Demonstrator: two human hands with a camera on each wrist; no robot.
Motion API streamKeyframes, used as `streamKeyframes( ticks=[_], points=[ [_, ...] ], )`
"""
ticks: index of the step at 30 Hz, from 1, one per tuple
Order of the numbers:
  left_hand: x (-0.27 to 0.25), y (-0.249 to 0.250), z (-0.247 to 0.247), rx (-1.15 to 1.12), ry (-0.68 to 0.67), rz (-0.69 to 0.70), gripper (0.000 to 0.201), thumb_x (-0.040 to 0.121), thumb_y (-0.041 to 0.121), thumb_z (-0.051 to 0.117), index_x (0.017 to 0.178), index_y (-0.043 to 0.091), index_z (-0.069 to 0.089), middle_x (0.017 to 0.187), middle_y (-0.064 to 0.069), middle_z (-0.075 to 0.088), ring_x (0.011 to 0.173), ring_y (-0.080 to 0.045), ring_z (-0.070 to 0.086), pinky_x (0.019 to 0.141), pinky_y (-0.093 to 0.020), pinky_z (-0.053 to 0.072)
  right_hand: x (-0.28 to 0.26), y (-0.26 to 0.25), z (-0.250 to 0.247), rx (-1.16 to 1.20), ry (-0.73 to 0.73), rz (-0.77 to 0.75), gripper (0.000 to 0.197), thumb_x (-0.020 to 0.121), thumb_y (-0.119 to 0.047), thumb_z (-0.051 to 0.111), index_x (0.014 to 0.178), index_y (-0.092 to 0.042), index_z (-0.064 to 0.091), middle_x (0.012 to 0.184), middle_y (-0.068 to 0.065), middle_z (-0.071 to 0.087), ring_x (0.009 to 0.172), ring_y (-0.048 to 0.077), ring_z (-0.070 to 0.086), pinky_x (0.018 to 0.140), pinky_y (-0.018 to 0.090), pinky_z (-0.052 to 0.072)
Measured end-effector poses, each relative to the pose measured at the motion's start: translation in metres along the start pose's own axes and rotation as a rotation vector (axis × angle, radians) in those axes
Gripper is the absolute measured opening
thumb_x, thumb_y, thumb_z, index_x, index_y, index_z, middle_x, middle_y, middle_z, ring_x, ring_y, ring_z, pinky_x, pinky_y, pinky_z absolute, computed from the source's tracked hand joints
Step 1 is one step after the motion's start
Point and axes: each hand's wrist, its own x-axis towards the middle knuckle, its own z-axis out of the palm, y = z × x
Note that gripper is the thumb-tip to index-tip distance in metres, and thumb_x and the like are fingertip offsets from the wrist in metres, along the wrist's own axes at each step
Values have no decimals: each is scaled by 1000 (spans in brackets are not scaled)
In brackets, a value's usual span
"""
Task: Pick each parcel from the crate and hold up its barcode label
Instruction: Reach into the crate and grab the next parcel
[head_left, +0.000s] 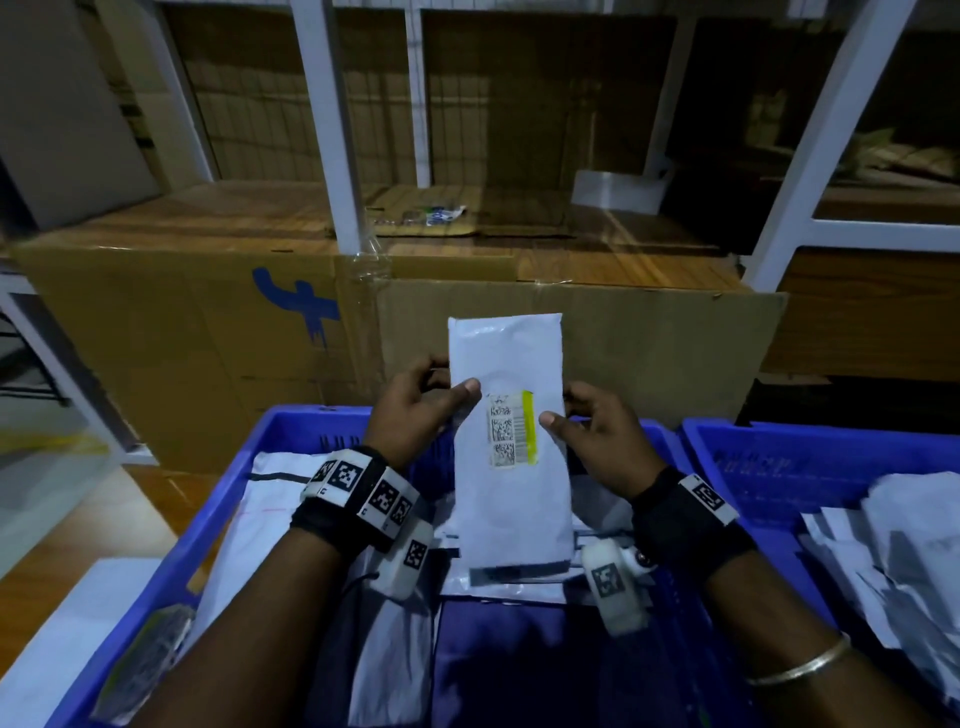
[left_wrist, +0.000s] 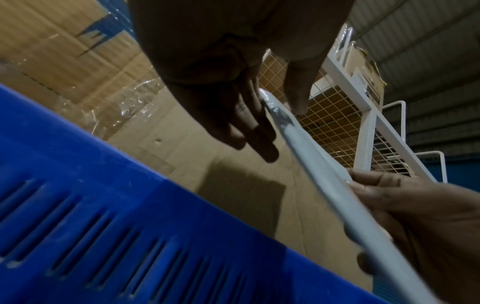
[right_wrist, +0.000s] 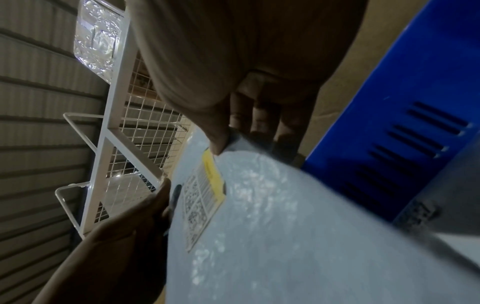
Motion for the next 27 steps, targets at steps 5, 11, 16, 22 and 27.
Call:
streamKeyframes(
  ticks=[5,11,16,22,27],
  points=[
    [1,0,-4,-27,92,4,39,82,19,74,116,7,58,111,-10,68,105,-27,65,63,-29,56,-4,-1,2,-30,-89,-34,25,96,-7,58,119,-15,66,116,-4,70,113,11,63,98,36,51],
    [2,6,-7,-98,210,22,30,88,4,65,111,12,48,100,-6,63,80,-16,66,55,-28,55,-2,5,-4,-15,-118,23,34,83,-2,74,114,-9,62,101,3,72,96,16,67,81,31,54],
    [4,5,-14,-60,267,40,35,83,3,71,102,24,51,96,-1,61,78,-16,64,53,-28,53,3,9,-13,-93,-35,22,35,77,7,74,93,-19,57,75,-14,65,73,-2,59,73,21,45],
    [6,6,-17,94,237,-32,39,69,-3,67,105,12,60,88,-6,64,68,-22,61,43,-26,51,3,6,-29,-171,104,22,15,81,-5,76,92,-15,71,88,2,73,81,9,66,75,34,51],
    [5,2,-16,121,157,-50,21,61,27,73,82,24,72,81,1,73,75,-19,68,66,-37,54,5,10,-28,-180,120,39,15,83,-4,74,98,-4,75,94,2,73,91,12,66,84,35,50]
  ],
)
